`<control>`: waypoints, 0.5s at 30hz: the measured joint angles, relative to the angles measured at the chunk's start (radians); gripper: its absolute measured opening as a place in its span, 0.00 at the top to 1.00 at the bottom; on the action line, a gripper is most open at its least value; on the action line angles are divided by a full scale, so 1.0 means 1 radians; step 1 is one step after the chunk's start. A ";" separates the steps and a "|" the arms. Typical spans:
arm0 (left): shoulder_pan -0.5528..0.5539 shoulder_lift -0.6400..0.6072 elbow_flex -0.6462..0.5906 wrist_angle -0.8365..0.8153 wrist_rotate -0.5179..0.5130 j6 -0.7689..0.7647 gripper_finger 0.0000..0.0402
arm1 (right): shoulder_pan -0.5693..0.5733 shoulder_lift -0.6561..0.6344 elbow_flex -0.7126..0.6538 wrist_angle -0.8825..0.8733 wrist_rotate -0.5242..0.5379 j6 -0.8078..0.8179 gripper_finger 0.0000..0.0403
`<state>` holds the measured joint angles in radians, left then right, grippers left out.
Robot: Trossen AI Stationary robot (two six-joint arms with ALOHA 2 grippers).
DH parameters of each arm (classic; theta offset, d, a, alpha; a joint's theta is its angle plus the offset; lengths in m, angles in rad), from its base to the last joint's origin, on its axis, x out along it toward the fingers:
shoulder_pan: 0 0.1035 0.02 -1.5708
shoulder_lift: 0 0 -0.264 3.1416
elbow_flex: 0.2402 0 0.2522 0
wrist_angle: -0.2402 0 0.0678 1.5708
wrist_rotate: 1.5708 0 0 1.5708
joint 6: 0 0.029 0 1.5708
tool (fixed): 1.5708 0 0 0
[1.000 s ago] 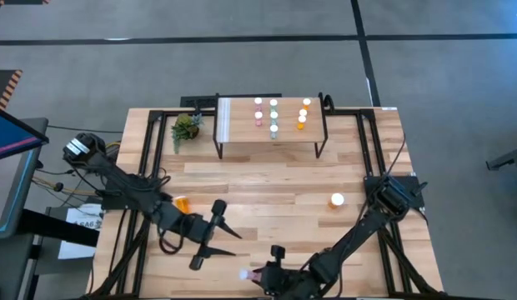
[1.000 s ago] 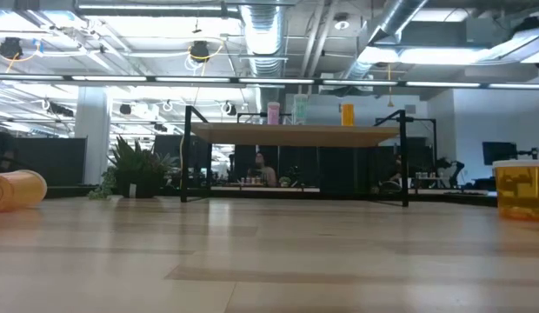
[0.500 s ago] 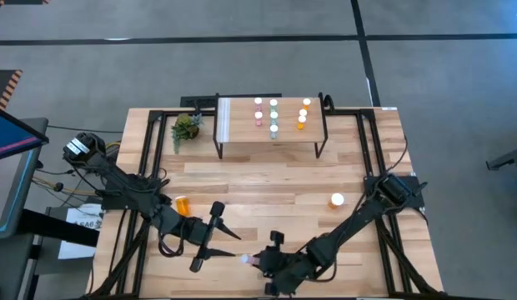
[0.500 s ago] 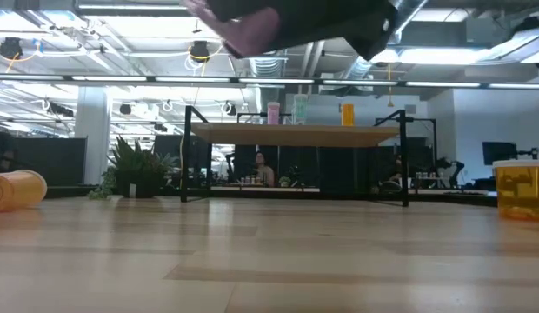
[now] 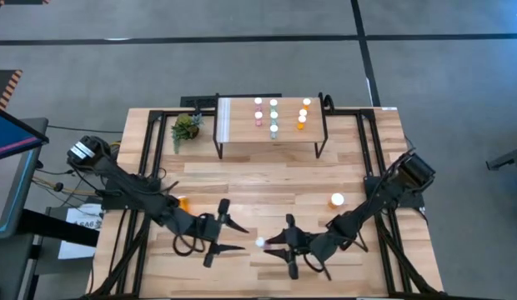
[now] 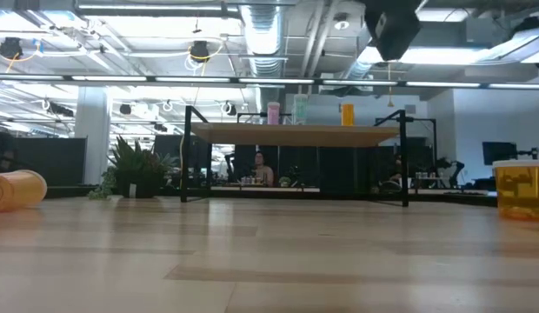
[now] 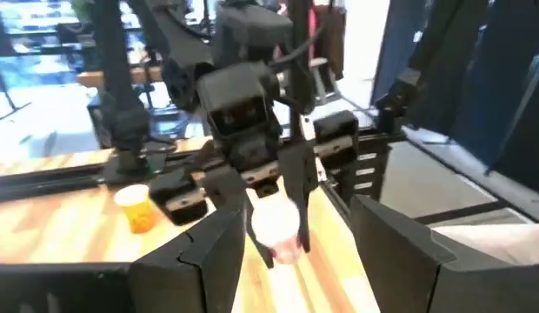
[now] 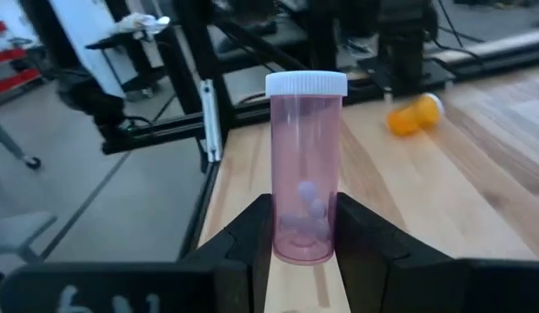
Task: Pick and place medicine bottles onto shelf by color
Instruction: Put the pink pill bottle on the shelf aligned with the other pink pill bottles
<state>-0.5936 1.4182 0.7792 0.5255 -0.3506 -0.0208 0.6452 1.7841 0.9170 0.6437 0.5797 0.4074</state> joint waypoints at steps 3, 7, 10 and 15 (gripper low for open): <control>0.031 0.037 0.000 0.029 0.053 -0.023 0.50 | 0.011 0.001 -0.005 0.043 -0.002 -0.047 0.69; 0.068 0.040 0.000 0.044 0.066 -0.073 0.47 | 0.019 0.001 -0.004 0.041 -0.003 -0.049 0.69; 0.073 0.040 0.000 0.044 0.095 -0.091 0.43 | 0.024 0.001 -0.004 0.041 -0.003 -0.045 0.69; 0.073 0.040 0.000 0.047 0.103 -0.106 0.35 | 0.020 0.001 -0.004 0.044 -0.003 -0.043 0.69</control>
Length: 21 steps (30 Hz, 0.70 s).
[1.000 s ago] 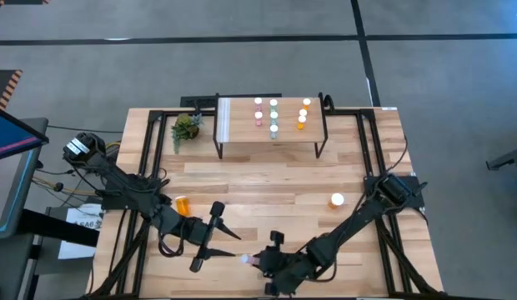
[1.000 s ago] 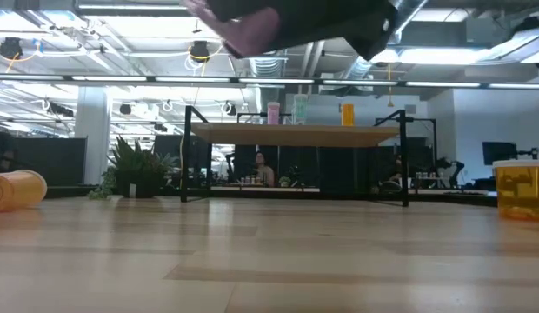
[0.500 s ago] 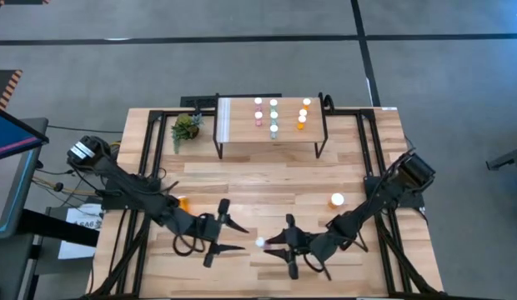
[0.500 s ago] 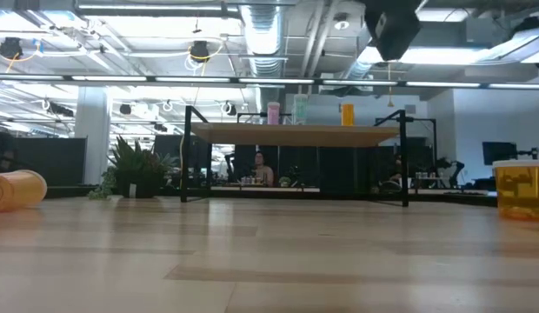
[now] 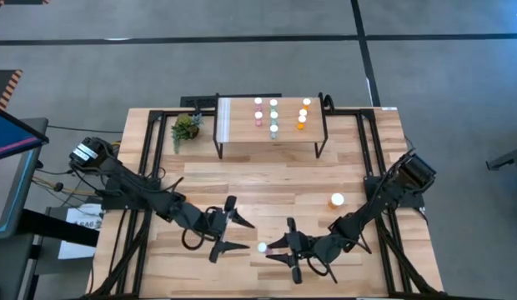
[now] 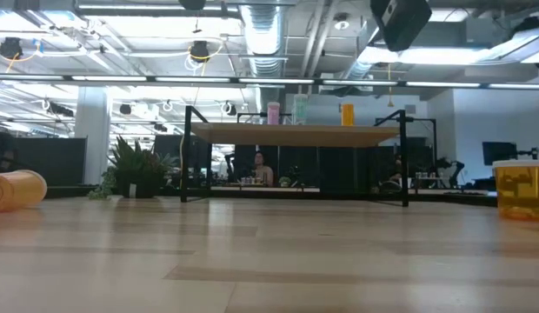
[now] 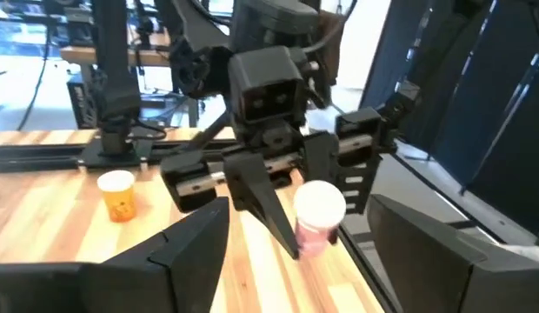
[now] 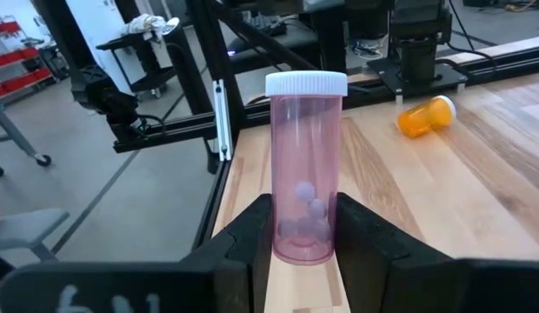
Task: Pick and place medicine bottles onto shelf by color
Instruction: Put the pink pill bottle on the shelf aligned with the other pink pill bottles
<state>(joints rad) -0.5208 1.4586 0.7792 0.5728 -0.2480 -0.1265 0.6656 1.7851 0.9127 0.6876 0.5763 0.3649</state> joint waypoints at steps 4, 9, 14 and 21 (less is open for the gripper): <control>-0.002 0.027 0.000 0.063 0.000 -0.002 0.30 | -0.004 0.000 0.000 0.001 0.000 0.000 0.69; -0.002 0.063 0.037 0.059 0.005 0.002 0.28 | -0.007 0.001 0.000 0.003 0.000 0.002 0.69; 0.001 0.065 0.059 -0.008 -0.011 -0.003 0.28 | -0.007 0.001 0.000 0.002 0.000 0.003 0.69; 0.003 0.098 0.060 0.015 -0.022 -0.011 0.28 | -0.007 0.001 0.000 0.002 0.000 0.003 0.69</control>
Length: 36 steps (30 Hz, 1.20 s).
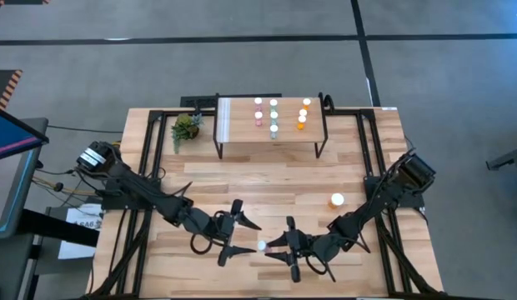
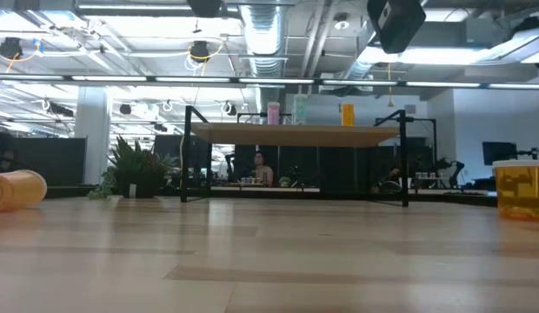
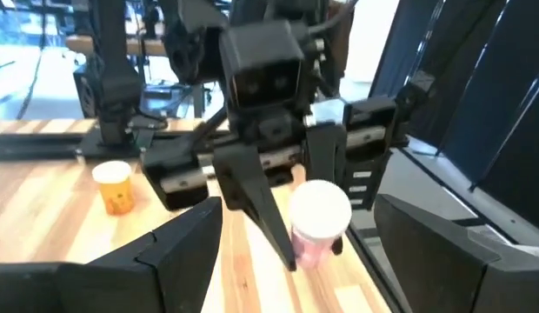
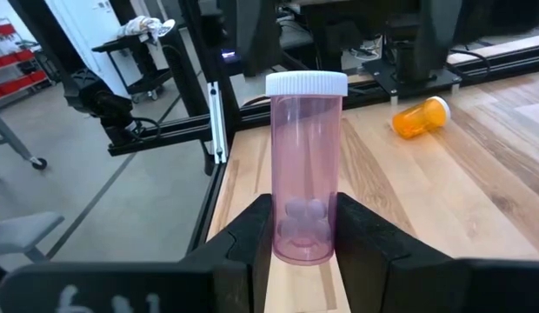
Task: Pick and place medicine bottles onto shelf by color
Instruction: Put the pink pill bottle on the shelf aligned with the other pink pill bottles
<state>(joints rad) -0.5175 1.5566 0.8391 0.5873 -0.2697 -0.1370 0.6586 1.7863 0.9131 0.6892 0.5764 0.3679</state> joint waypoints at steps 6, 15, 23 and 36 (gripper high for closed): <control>0.024 0.030 0.018 -0.021 0.007 -0.038 0.28 | 0.000 0.000 0.000 0.000 0.001 0.000 0.69; 0.032 0.030 0.018 -0.019 0.029 -0.046 0.28 | 0.000 0.000 0.000 -0.001 0.000 -0.001 0.69; 0.032 0.030 0.018 0.010 0.105 -0.045 0.28 | 0.000 0.000 0.000 0.000 0.001 -0.003 0.69; 0.032 0.034 0.019 0.002 0.101 -0.044 0.29 | 0.000 0.000 0.000 0.000 0.005 -0.002 0.69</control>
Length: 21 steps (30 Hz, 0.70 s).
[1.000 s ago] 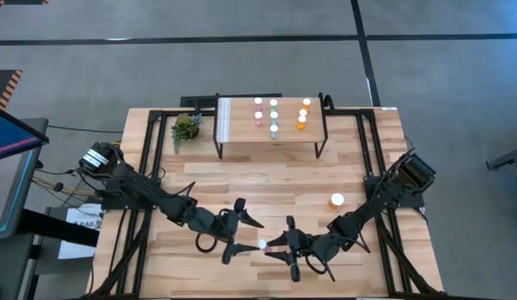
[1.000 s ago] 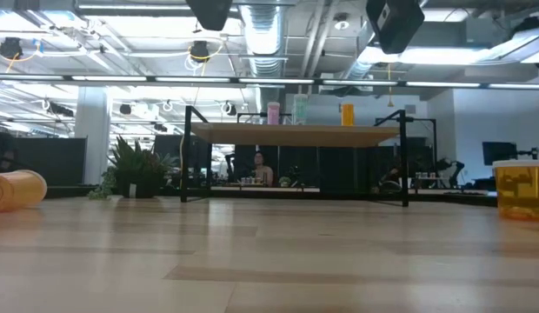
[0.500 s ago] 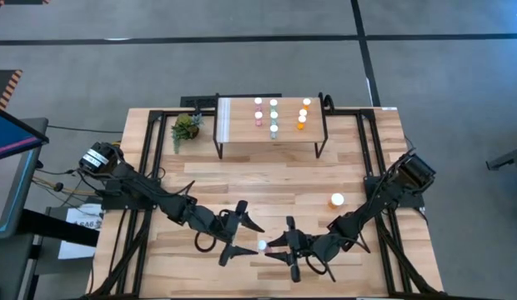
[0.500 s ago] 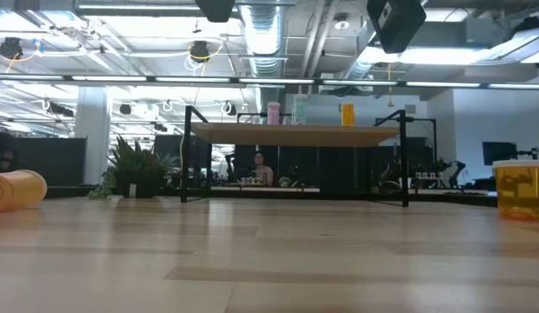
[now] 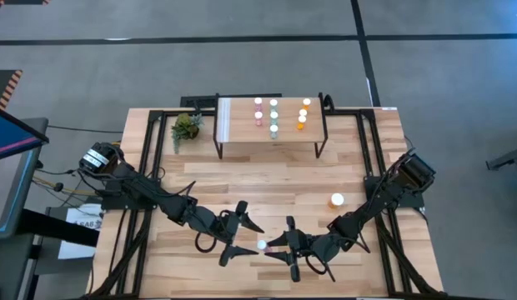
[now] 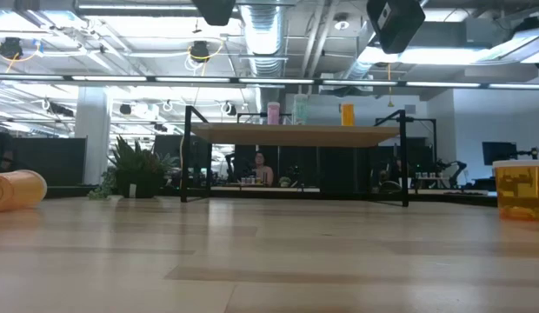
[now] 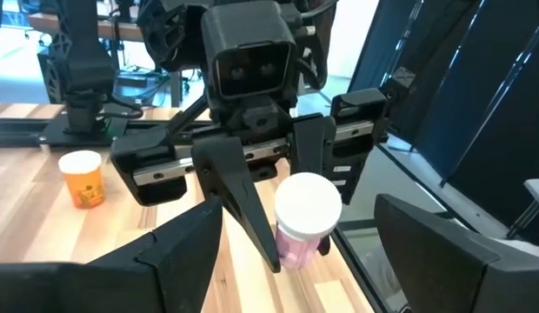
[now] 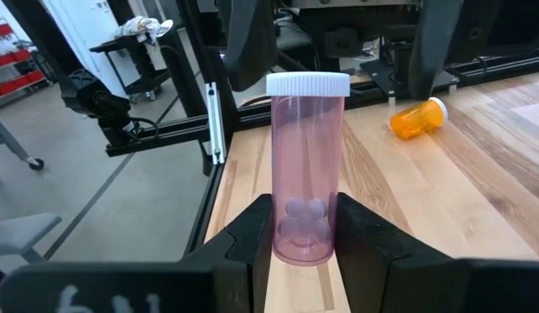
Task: Pick and place medicine bottles onto shelf by color
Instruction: Put the pink pill bottle on the shelf aligned with the other pink pill bottles
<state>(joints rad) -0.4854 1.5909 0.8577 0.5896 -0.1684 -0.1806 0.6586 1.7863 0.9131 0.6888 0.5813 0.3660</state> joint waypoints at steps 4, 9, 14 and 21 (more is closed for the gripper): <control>0.000 0.000 0.000 -0.008 0.000 0.007 0.31 | -0.004 0.000 0.000 0.000 0.002 0.003 0.69; 0.000 0.000 0.000 -0.008 0.000 0.011 0.34 | -0.020 0.000 0.000 0.000 0.004 0.050 0.69; 0.000 0.000 0.000 -0.008 -0.012 0.011 0.35 | -0.028 0.000 0.000 0.000 0.005 0.052 0.69; 0.000 0.000 0.000 -0.008 -0.028 0.012 0.39 | -0.027 0.000 0.000 0.000 0.004 0.053 0.69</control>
<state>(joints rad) -0.4854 1.5909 0.8577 0.5818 -0.1967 -0.1686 0.6315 1.7863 0.9131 0.6888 0.5858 0.4187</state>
